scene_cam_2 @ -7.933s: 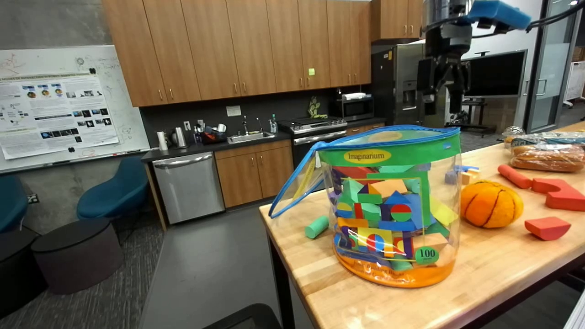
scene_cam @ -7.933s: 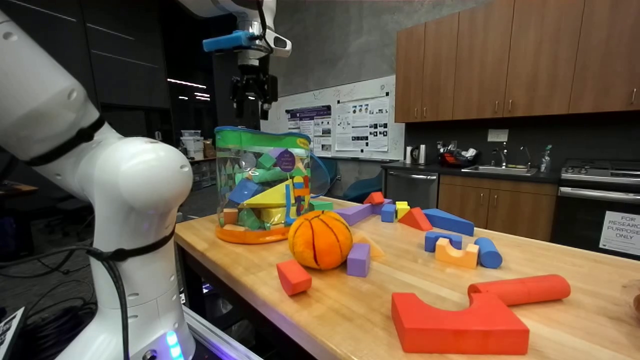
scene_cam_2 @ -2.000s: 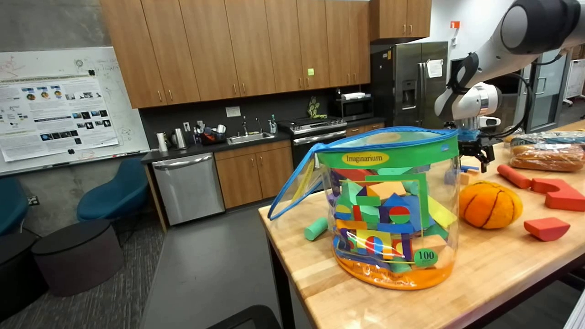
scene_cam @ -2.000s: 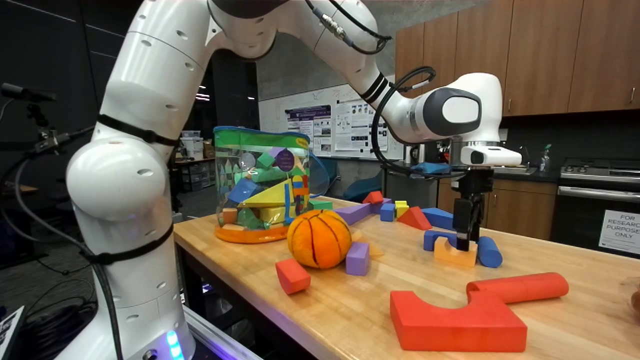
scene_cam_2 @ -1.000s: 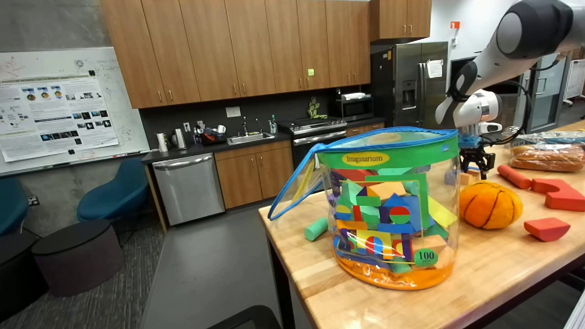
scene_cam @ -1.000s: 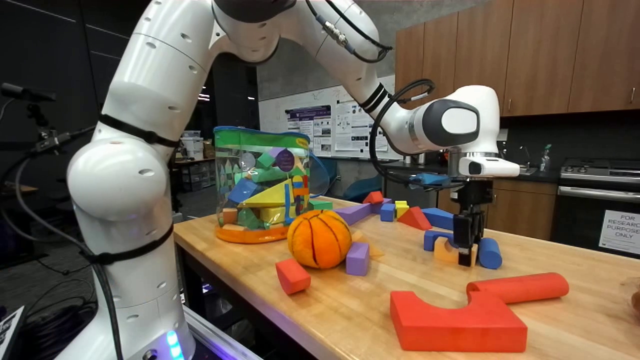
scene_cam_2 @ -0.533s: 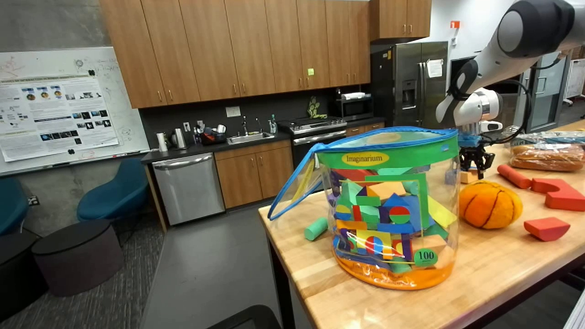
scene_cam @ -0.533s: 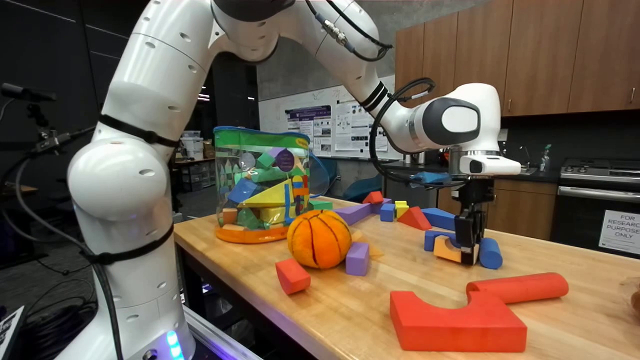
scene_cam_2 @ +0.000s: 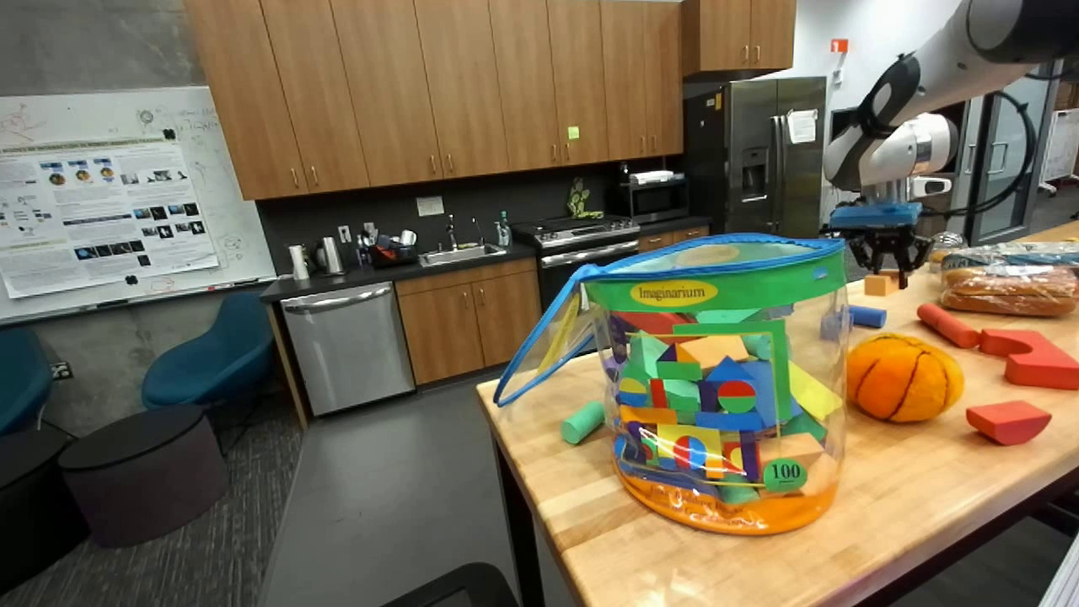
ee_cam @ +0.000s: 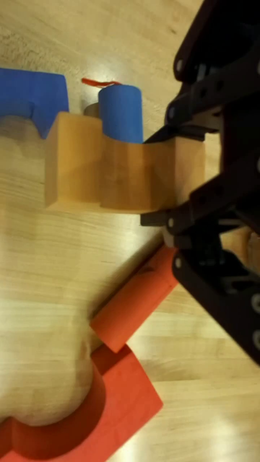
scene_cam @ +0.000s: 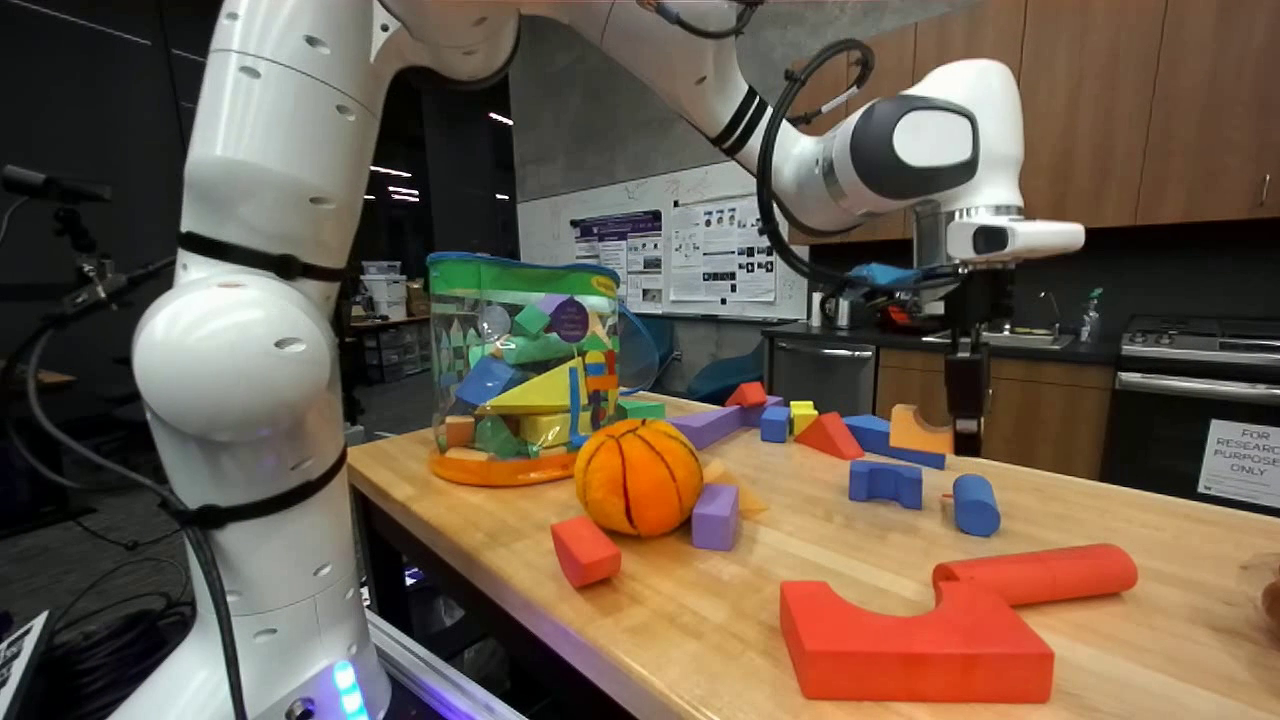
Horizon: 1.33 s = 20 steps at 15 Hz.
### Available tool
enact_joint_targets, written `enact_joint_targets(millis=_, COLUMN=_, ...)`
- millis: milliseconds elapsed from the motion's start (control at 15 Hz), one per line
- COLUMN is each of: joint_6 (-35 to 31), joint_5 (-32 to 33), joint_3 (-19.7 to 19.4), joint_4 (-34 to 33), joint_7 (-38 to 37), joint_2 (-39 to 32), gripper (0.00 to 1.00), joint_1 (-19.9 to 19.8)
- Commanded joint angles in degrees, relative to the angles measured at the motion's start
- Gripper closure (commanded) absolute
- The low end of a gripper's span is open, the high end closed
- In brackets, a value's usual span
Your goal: Transfer the cream block to the bag
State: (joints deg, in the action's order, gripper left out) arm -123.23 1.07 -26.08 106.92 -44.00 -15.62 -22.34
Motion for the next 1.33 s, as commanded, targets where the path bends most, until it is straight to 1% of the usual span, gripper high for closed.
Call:
enact_joint_targets(millis=0, joint_6=1.18, joint_5=3.71, joint_3=-0.3, joint_4=0.45, joint_7=1.82, joint_2=6.96, gripper=0.84, joint_1=0.93)
enact_joint_targets(millis=200, joint_6=3.84, joint_5=5.7, joint_3=0.73, joint_4=-1.22, joint_7=3.89, joint_2=11.84, gripper=0.84, joint_1=1.37)
enact_joint_targets(millis=333, joint_6=6.29, joint_5=5.58, joint_3=1.98, joint_4=-1.93, joint_7=5.16, joint_2=15.19, gripper=0.84, joint_1=1.92)
enact_joint_targets(millis=600, joint_6=11.09, joint_5=5.58, joint_3=5.8, joint_4=-2.16, joint_7=5.56, joint_2=21.45, gripper=0.84, joint_1=3.7)
enact_joint_targets(millis=800, joint_6=13.41, joint_5=6.63, joint_3=9.6, joint_4=-1.61, joint_7=4.01, joint_2=26.05, gripper=0.84, joint_1=5.17)
enact_joint_targets(millis=1000, joint_6=15.07, joint_5=9.04, joint_3=13.99, joint_4=-0.93, joint_7=2.49, joint_2=30.41, gripper=0.84, joint_1=6.44)
enact_joint_targets(millis=1267, joint_6=16.03, joint_5=14.3, joint_3=21.49, joint_4=1.54, joint_7=-2.21, joint_2=36.17, gripper=0.84, joint_1=8.49)
